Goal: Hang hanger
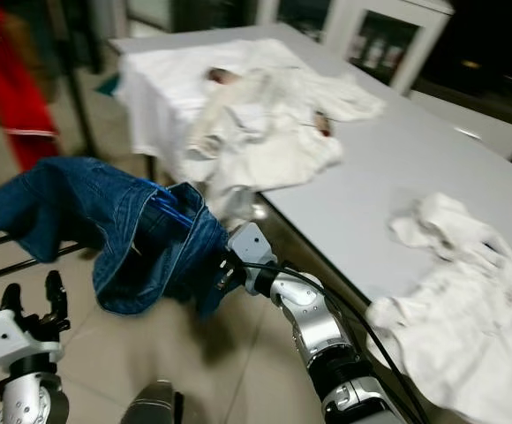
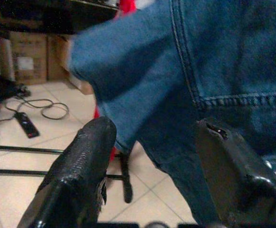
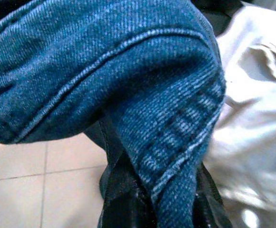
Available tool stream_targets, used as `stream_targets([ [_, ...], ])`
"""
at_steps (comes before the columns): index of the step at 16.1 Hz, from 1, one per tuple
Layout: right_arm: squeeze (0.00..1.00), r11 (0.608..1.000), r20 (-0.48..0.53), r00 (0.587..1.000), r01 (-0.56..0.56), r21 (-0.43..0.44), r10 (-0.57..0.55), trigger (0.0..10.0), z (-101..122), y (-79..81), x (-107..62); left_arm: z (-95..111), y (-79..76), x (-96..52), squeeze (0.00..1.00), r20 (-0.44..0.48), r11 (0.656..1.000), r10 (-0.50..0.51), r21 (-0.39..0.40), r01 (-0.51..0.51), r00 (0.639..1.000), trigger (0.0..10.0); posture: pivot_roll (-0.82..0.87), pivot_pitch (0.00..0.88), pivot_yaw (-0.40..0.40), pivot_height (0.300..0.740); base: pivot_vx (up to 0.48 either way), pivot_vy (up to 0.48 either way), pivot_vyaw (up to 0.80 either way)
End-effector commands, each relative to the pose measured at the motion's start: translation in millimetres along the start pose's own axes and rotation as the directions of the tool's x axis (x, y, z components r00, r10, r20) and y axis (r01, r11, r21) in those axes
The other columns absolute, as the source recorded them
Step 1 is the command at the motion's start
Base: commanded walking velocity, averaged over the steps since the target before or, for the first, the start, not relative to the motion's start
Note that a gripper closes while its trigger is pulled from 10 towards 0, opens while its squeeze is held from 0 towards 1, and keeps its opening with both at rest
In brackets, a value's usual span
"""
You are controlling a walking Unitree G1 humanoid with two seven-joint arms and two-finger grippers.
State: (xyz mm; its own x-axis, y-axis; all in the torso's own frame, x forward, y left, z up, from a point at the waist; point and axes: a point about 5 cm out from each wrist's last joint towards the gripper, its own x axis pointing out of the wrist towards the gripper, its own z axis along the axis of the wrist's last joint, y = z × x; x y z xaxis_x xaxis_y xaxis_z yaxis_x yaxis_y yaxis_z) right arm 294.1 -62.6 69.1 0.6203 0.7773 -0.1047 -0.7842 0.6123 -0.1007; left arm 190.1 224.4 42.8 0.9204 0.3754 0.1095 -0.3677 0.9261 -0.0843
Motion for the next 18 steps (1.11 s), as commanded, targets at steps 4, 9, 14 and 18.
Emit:
stream_targets([
  [4, 0.00, 1.000, 0.018, 1.000, 0.006, -0.022, -0.006, 10.0, 1, -1.8, -3.7, -1, -21.0, 1.2, 0.00, 0.006, 0.997, -0.082, 0.000, 0.082, 0.997, 10.0, 0.26, 0.024, -0.119, 0.710, 0.000, 0.000, 0.80],
  [9, 0.00, 0.999, -0.012, 0.999, 0.037, -0.011, -0.038, 10.0, -5, -4.9, -5.7, -4, -31.4, 3.8, 0.00, -0.007, 0.993, -0.117, -0.008, 0.117, 0.993, 10.0, 0.25, 0.025, -0.112, 0.710, 0.000, 0.000, 0.48],
  [14, 0.00, 0.990, -0.070, 0.988, 0.140, 0.027, -0.137, 10.0, -23, -8.4, -14.6, -9, -38.0, 9.0, 0.00, -0.054, 0.985, -0.174, 0.001, 0.174, 0.983, 10.0, 0.25, 0.037, -0.083, 0.710, 0.000, 0.000, 0.00],
  [18, 0.00, 0.982, -0.162, 0.971, 0.184, 0.043, -0.175, 10.0, -49, -7.6, -30.7, -26, -37.4, 10.2, 0.00, -0.129, 0.986, -0.166, 0.014, 0.169, 0.978, 10.0, 0.24, 0.022, -0.100, 0.710, 0.000, 0.000, 0.00],
])
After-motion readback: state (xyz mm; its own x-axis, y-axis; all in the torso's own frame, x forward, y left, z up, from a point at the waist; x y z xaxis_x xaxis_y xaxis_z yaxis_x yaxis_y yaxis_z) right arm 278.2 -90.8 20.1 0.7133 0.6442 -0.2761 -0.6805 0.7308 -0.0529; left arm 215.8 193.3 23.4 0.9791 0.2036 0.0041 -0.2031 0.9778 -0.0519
